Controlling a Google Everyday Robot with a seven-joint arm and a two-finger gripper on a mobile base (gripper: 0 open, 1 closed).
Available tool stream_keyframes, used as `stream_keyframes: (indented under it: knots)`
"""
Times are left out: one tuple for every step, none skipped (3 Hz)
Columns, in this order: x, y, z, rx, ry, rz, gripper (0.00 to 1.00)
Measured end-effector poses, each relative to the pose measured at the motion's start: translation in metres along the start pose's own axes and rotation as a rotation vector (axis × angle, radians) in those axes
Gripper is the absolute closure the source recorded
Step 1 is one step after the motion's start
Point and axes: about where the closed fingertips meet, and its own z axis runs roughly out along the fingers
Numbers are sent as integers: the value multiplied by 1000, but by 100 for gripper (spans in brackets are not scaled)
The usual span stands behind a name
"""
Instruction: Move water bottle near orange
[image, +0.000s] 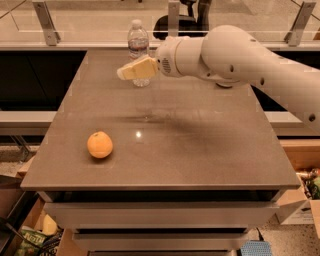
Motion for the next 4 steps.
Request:
stream_keyframes:
  knots:
    - [2, -6, -13, 37, -9, 23, 0]
    - [2, -12, -12, 52, -37, 33, 0]
    - [0, -21, -4, 53, -61, 35, 0]
    - [-2, -28, 9, 43, -80, 33, 0]
